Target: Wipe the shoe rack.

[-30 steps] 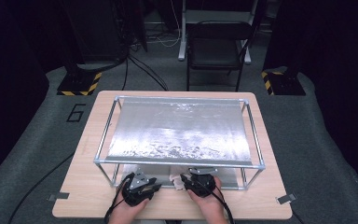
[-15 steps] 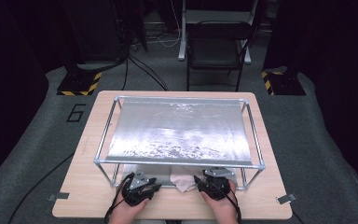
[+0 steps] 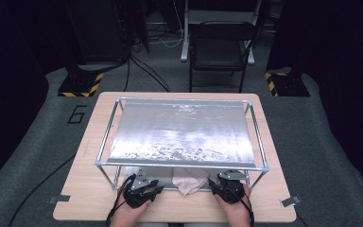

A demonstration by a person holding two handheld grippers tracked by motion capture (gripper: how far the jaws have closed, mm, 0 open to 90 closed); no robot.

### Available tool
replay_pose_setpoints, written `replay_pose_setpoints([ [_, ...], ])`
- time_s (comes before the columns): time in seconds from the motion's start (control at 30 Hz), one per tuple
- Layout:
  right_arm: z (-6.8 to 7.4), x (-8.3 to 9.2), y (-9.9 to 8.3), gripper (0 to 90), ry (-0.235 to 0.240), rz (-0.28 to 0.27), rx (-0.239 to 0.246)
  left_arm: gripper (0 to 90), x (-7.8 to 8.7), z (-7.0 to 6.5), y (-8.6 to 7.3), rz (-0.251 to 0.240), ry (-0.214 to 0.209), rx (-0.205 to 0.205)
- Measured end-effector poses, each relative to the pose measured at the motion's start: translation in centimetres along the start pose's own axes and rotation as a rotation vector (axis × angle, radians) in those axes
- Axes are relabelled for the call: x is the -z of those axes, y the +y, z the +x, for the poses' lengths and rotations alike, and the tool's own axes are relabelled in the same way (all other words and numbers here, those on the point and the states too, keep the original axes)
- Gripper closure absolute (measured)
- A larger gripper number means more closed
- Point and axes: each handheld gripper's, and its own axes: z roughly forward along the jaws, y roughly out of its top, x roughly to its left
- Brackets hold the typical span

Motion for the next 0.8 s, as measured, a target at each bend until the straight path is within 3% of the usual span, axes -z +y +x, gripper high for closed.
replay_pose_setpoints([
  [0.03, 0.0, 0.0, 0.0, 54.5, 0.000, 0.001, -0.001, 62.6, -0.1, -0.1, 0.1, -0.002, 0.000, 0.013],
  [0.07, 0.1, 0.0, 0.0, 54.4, -0.008, -0.015, 0.011, 58.1, -0.1, -0.1, 0.3, 0.002, 0.006, -0.011],
  [0.13, 0.2, -0.1, -0.1, 54.3, -0.005, -0.004, -0.006, 55.3, -0.2, -0.1, 0.5, -0.006, 0.007, -0.015],
  [0.17, 0.1, -0.1, -0.1, 54.4, -0.011, -0.004, 0.008, 54.3, -0.2, -0.2, 0.7, -0.014, 0.006, -0.015],
  [0.23, 0.0, 0.0, -0.1, 54.3, -0.008, 0.000, 0.008, 50.7, -0.2, -0.4, 1.0, -0.032, 0.012, 0.016],
  [0.3, 0.1, -0.1, -0.1, 54.3, -0.010, 0.000, 0.007, 47.2, -0.4, -0.4, 1.5, -0.050, 0.014, 0.002],
  [0.4, 0.1, -0.1, -0.1, 54.3, -0.016, -0.004, 0.008, 44.2, -0.7, -0.7, 2.1, -0.045, 0.001, 0.017],
  [0.43, 0.1, -0.1, -0.1, 54.3, -0.015, -0.004, 0.007, 44.0, -0.8, -0.7, 2.4, -0.050, 0.002, -0.006],
  [0.57, 0.1, -0.1, -0.1, 54.2, -0.001, -0.001, -0.007, 40.6, -1.5, -1.4, 3.1, -0.059, -0.003, 0.025],
  [0.6, 0.1, -0.1, -0.1, 54.2, 0.001, -0.001, -0.009, 39.9, -1.7, -1.8, 3.2, -0.065, -0.006, 0.068],
  [0.7, 0.2, 0.0, -0.1, 54.2, -0.013, -0.006, 0.002, 37.8, -2.1, -1.9, 3.8, -0.073, -0.018, 0.064],
  [0.73, 0.2, -0.1, -0.1, 54.2, -0.013, -0.006, 0.004, 37.5, -2.4, -2.2, 4.0, -0.080, -0.019, 0.095],
  [0.77, 0.2, -0.1, -0.1, 54.2, -0.001, -0.003, -0.008, 37.5, -2.5, -2.1, 4.2, -0.075, -0.031, 0.068],
  [0.8, 0.2, -0.1, -0.1, 54.2, -0.003, -0.004, -0.009, 37.3, -2.7, -2.3, 4.3, -0.079, -0.022, 0.072],
])
